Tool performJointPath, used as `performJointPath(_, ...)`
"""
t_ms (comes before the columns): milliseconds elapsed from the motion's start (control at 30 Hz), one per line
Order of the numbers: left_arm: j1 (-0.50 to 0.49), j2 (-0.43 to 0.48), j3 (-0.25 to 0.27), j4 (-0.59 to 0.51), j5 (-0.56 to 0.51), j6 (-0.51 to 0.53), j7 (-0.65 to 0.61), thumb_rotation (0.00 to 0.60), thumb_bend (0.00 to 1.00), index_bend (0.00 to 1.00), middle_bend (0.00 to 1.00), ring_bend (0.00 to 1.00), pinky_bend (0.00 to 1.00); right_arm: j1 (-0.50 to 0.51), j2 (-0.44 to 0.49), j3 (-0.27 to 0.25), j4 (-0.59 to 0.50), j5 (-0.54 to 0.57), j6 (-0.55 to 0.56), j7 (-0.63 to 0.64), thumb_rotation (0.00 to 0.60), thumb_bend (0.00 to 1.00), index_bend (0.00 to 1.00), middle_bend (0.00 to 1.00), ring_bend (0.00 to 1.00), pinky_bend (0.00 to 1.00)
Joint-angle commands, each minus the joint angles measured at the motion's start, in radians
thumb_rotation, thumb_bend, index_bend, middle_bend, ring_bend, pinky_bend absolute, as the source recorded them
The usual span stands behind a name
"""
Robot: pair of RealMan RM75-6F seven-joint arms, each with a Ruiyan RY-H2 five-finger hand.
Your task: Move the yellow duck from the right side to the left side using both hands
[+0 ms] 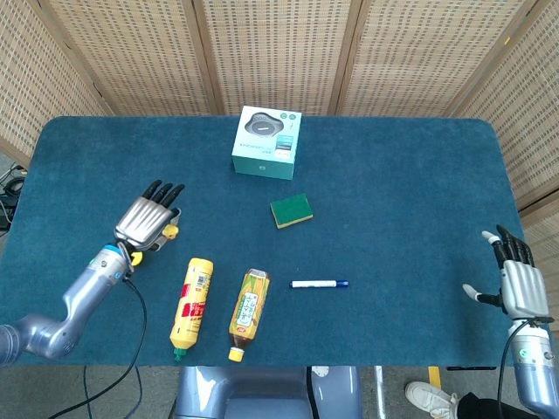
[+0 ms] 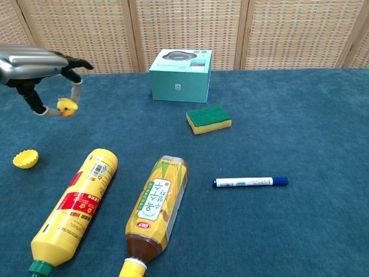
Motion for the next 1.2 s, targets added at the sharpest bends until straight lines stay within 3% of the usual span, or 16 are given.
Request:
performJointPath(33,0.047,-0.005,0.02,0.042,0.027,-0.002,-0.048,0.6,0.32,0.5,0.0,0.0,0.0,-0.001,0.001,-0.003,-0.007,-0.006,0.004,-0.004,0.6,0.06,0.13,0.0,0.0,0.0)
performJointPath(700,0.177,-0.064,0.038,0.186,0.071,-0.054,-0.099,0.6,0.32,0.5,0.0,0.0,0.0,-0.004,0.011,-0.009,-0.026,-0.017,0.006,0.008,0.6,0.06,0.13,0.0,0.0,0.0)
performJointPath(1200,0.21,-0.102,0.0,0.269,0.058,-0.11,-0.103,0.6,0.32,0.5,0.0,0.0,0.0,-0.007,0.018,-0.012,-0.039,-0.025,0.013,0.013,0.6,0.06,0.13,0.0,0.0,0.0)
